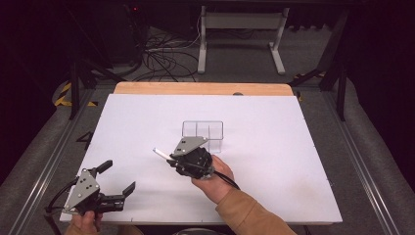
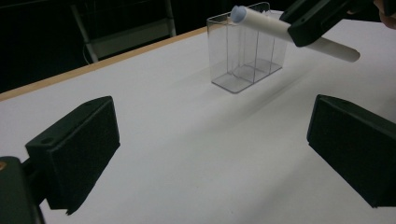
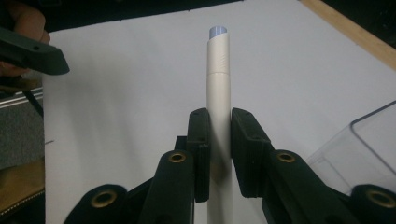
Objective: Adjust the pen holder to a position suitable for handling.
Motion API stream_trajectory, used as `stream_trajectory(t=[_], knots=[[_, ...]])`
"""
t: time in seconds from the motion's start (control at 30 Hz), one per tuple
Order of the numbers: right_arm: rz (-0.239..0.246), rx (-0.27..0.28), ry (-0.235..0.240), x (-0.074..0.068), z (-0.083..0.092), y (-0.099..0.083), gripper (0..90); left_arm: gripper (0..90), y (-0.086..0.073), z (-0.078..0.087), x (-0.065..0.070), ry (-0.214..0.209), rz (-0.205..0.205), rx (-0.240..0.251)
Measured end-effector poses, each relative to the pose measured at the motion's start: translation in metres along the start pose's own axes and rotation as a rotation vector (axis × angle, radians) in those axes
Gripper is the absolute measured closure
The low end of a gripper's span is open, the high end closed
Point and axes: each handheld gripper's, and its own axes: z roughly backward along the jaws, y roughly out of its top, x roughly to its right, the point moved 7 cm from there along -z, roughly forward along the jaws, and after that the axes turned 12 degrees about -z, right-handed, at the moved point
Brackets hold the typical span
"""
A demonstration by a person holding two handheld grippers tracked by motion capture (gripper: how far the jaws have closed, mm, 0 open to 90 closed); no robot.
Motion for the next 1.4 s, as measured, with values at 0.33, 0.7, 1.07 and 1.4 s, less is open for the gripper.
stream_trajectory(t=[0.33,0.7,1.07,1.4], knots=[[-0.013,0.084,-0.002,0.016,0.019,0.013,78.6,3.0,0.0,0.0,0.0,0.0,-0.001,0.0],[-0.024,0.178,0.016,0.032,0.033,0.027,78.6,3.0,0.0,0.0,0.0,0.0,0.0,-0.002],[-0.035,0.256,0.021,0.049,0.041,0.04,78.6,3.0,0.0,0.0,0.0,0.0,0.001,-0.002],[-0.066,0.308,0.012,0.068,0.041,0.05,78.7,3.0,0.0,0.0,-0.001,-0.001,0.001,-0.001]])
